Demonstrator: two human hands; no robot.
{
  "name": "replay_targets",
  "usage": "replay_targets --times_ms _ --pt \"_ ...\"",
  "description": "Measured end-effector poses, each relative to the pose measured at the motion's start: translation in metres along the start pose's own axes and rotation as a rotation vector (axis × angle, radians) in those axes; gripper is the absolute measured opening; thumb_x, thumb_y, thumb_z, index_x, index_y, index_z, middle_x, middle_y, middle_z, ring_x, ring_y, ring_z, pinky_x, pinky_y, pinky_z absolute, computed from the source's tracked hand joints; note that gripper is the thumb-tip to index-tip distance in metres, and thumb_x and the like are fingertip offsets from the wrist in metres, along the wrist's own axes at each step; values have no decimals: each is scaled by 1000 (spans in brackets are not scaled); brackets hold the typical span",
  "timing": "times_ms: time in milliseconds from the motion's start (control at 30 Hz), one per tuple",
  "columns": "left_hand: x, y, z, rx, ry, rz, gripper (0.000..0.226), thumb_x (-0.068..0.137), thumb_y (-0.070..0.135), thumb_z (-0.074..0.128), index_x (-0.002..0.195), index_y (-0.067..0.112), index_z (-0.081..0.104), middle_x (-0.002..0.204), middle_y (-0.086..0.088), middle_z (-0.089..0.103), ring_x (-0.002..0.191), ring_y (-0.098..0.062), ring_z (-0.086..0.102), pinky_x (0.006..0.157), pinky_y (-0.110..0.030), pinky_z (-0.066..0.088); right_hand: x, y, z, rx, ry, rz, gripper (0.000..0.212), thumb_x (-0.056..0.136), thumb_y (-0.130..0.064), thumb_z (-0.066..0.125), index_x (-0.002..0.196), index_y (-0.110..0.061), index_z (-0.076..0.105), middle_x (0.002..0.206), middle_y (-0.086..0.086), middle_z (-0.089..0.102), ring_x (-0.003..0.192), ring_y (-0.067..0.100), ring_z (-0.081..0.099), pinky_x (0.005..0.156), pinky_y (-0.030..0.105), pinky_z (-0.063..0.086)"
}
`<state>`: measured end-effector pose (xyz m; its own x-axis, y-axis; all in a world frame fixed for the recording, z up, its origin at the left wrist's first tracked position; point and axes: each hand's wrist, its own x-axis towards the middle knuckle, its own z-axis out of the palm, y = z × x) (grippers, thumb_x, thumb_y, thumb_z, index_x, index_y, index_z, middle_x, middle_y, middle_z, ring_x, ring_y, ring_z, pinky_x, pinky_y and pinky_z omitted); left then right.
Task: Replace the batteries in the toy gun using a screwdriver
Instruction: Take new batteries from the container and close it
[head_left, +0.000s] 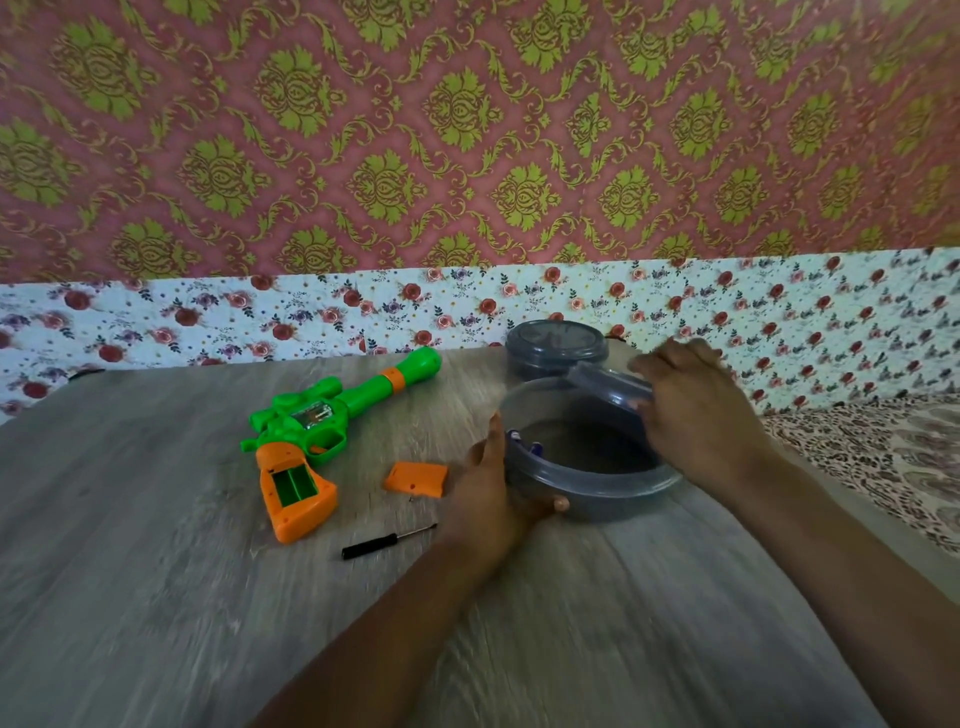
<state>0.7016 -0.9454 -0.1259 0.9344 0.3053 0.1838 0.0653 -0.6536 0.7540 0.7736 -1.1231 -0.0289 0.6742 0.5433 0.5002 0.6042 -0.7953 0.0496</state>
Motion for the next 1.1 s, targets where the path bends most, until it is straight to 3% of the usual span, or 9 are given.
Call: replay_targets --times_ms 33,100,233,300,367,500,667,933,1100 --pt "0 0 0 -25 6 1 117 72 41 78 151 28 -7 155 1 27 135 -21 40 106 -35 40 5 -15 -5 115 -35 -37 30 86 -15 59 116 -11 59 114 7 60 107 22 51 93 33 41" --pt "-2 1 -1 -49 20 6 117 71 36 80 152 27 -4 153 1 30 133 -20 42 105 -32 40 18 -40 -4 277 -270 -93 21 88 -13 58 107 -16 65 105 3 66 93 16 60 83 30 47" --pt "-3 0 -2 -49 46 11 115 71 37 80 152 29 -2 150 -2 34 131 -24 44 105 -40 43 36 -65 13 277 -593 -227 28 85 3 53 104 -13 65 96 1 65 81 13 57 67 22 43" --pt "-2 0 -2 -56 52 12 114 70 38 80 152 31 -1 149 -3 36 130 -24 45 104 -42 44 42 -68 17 261 -646 -249 30 85 3 51 108 -13 63 105 4 63 88 18 57 72 27 45" --pt "-2 0 -2 -64 43 15 115 70 39 80 152 31 -1 149 -3 35 131 -24 45 104 -42 44 46 -69 20 213 -686 -258 28 86 1 50 107 -14 62 102 3 63 87 21 57 75 31 46" --pt "-4 0 -3 -73 34 14 116 70 39 79 152 29 -2 151 -2 33 133 -24 42 106 -40 42 49 -66 31 182 -670 -261 26 87 1 48 102 -17 60 82 -6 52 71 12 51 65 23 40" --pt "-5 4 -3 -46 42 17 114 71 41 78 152 30 -2 151 -2 34 133 -23 41 105 -38 42 50 -58 42 241 -598 -214 28 88 -1 48 108 -15 61 104 1 62 87 17 56 76 26 44" --pt "-9 10 -6 -36 52 -4 114 67 46 79 151 34 2 148 0 37 130 -23 45 103 -45 44 42 -45 44 223 -570 -203 28 92 -5 43 108 -10 65 109 8 66 95 22 62 88 34 49" --pt "-9 9 -3 -29 59 -6 110 64 52 75 149 36 8 147 3 40 130 -20 46 104 -45 45 38 -35 54 215 -496 -178 26 89 -4 48 104 -11 67 107 8 65 94 22 62 88 37 50"
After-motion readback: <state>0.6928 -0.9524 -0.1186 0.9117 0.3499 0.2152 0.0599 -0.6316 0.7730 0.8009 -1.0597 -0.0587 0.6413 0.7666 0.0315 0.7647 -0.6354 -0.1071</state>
